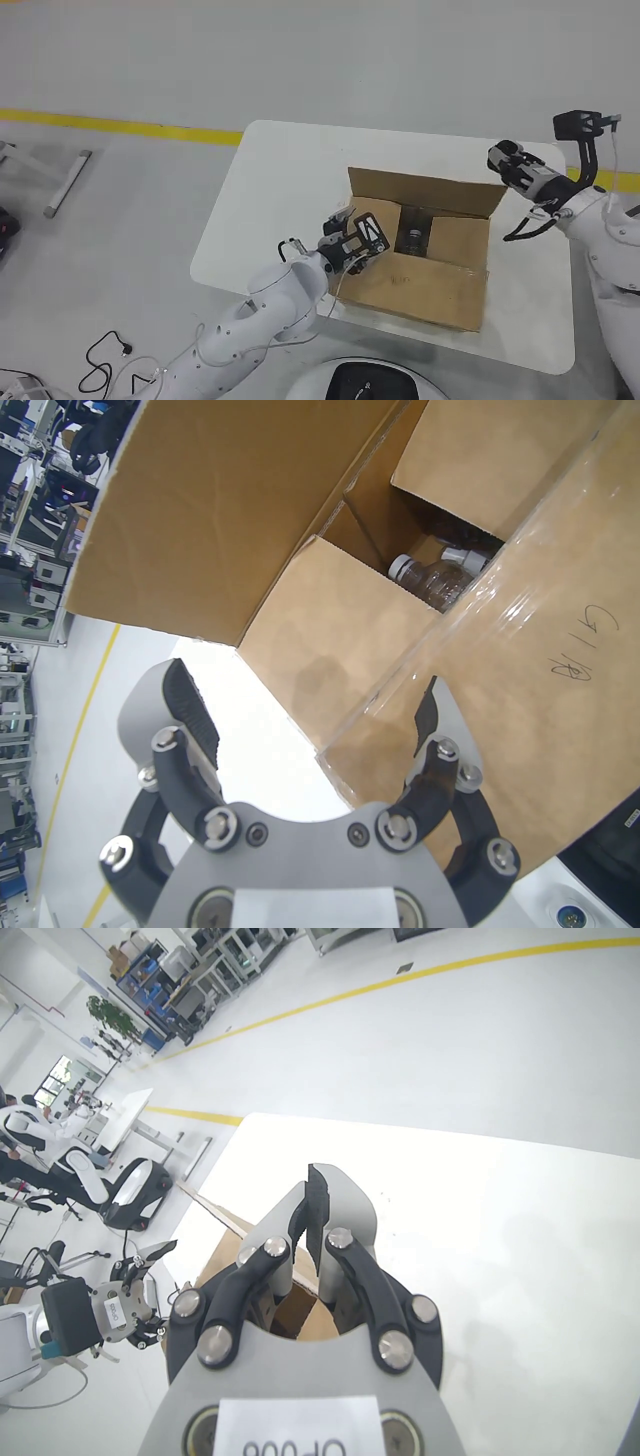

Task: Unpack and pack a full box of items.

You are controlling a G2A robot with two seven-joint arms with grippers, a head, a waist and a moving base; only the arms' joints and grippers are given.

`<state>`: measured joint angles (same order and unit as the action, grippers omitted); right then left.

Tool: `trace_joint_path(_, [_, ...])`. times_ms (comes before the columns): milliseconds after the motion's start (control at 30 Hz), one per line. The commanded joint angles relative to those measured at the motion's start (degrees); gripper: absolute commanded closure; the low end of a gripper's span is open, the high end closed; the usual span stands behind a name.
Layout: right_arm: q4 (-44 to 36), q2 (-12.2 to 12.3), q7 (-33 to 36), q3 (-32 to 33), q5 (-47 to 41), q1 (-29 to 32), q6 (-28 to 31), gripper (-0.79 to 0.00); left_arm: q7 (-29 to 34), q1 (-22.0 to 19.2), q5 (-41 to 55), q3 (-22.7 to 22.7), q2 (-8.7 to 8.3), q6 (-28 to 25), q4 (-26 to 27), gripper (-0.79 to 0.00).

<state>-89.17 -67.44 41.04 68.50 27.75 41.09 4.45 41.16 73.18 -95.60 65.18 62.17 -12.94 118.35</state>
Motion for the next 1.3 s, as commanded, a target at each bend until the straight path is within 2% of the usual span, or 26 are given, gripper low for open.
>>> trace_joint_path(0, [0.3, 0.0, 0.5, -0.5, 0.5, 0.5, 0.3, 0.000, 0.7, -0.3, -0.6, 0.0, 0.15, 0.6, 0.1, -0.785])
trace_joint_path(433, [-4.0, 1.5, 5.5, 2.2, 0.6, 10.1, 3.0, 0.000, 0.2, 0.1, -0.6, 1.1, 0.74, 0.5, -0.1, -0.785])
trace_joint_path(900, [-12.8, 2.9, 6.3, 6.7, 0.7, 18.5, 3.3, 0.000, -0.2, 2.8, -0.7, 3.1, 0.98, -0.7, 1.4, -0.785])
trace_joint_path(1267, [-15.3, 3.3, 8.3, 5.6, 0.2, 22.9, 4.0, 0.000, 0.0, 4.5, -0.1, 5.2, 1.13, -1.2, 1.9, -0.785])
